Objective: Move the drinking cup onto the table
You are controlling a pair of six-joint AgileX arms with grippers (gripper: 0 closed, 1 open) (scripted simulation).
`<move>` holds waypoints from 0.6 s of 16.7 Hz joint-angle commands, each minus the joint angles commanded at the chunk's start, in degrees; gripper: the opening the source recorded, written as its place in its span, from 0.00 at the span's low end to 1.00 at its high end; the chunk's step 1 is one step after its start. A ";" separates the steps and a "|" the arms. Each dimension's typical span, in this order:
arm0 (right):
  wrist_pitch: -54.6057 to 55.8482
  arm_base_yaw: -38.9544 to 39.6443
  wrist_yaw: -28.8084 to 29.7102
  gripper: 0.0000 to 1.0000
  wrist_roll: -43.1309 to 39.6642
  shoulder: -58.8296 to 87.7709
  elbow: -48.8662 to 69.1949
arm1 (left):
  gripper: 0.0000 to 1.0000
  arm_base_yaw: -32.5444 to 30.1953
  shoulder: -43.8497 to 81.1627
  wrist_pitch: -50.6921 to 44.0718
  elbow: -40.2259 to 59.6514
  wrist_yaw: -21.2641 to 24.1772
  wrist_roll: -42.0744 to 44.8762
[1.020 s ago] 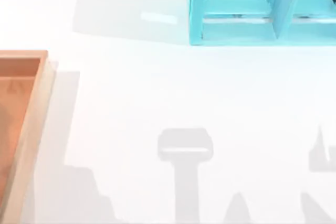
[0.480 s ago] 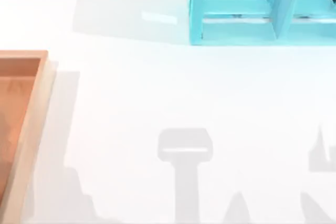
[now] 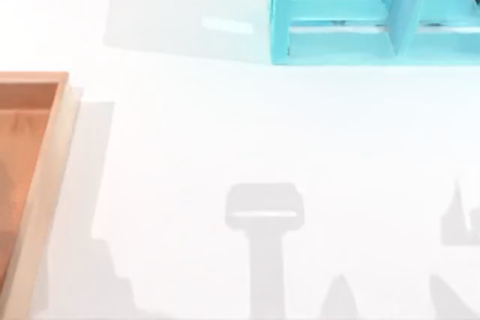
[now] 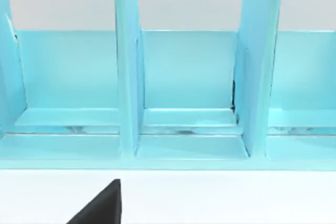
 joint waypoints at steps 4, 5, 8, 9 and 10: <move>0.00 0.00 0.00 1.00 0.00 0.00 0.00 | 0.02 0.00 0.00 0.00 0.00 0.00 0.00; 0.00 0.00 0.00 1.00 0.00 0.00 0.00 | 0.00 0.00 0.00 0.00 0.00 0.00 0.00; 0.00 0.00 0.00 1.00 0.00 0.00 0.00 | 0.00 0.00 0.00 0.00 0.00 0.00 0.00; 0.00 0.00 0.00 1.00 0.00 0.00 0.00 | 0.00 0.00 0.00 0.00 0.00 0.00 0.00; 0.00 0.00 0.00 1.00 0.00 0.00 0.00 | 0.00 0.00 0.00 0.00 0.00 0.00 0.00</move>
